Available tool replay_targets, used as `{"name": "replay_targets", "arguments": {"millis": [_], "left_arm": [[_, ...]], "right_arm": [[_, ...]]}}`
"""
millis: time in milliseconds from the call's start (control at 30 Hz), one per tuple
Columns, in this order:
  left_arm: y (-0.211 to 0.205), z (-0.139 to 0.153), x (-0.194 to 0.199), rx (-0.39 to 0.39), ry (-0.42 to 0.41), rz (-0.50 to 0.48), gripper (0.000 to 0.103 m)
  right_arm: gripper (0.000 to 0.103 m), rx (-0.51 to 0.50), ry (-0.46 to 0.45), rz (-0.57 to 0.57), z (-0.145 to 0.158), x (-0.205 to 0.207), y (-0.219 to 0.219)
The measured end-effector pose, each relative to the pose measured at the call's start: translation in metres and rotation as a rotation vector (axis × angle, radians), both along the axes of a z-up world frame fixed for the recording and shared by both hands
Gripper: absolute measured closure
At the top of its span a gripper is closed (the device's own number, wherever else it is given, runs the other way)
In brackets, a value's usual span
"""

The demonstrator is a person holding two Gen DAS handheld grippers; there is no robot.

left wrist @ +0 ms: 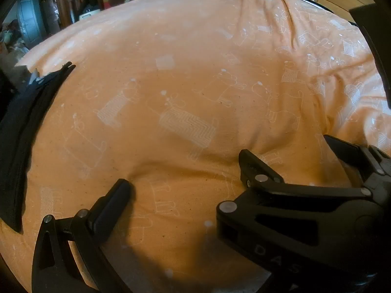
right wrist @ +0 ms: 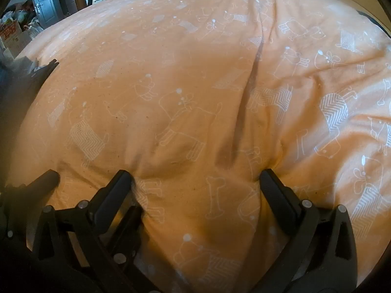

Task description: Fold small clothes

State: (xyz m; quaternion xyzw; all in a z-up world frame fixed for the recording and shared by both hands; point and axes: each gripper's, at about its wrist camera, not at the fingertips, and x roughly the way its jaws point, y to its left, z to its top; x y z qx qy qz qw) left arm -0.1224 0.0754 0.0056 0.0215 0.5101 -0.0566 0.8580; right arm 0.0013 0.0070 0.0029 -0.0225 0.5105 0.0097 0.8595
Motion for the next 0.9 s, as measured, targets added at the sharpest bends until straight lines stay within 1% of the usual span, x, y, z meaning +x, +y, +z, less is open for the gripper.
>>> {"name": "replay_targets", "arguments": {"millis": [300,400,433,900], "left_arm": [[-0.0008,0.0,-0.0011,-0.001,0.001,0.0,0.0],[0.0008,0.0012,-0.0087,-0.002,0.0,0.0,0.0],[-0.002,-0.0017,-0.0024,0.0,0.001,0.0,0.0],[-0.0011,-0.0002,-0.0004,0.002,0.0,0.0,0.0]], "right_arm": [[0.0,0.003,0.003,0.004,-0.0016,-0.0026,-0.0067],[0.0,0.003,0.004,0.004,-0.0021,-0.0022,-0.0081],[0.0,0.003,0.004,0.004,-0.0023,-0.0021,-0.0084],[0.0,-0.002,-0.001,0.004,-0.0022,-0.0026,-0.0084]]}}
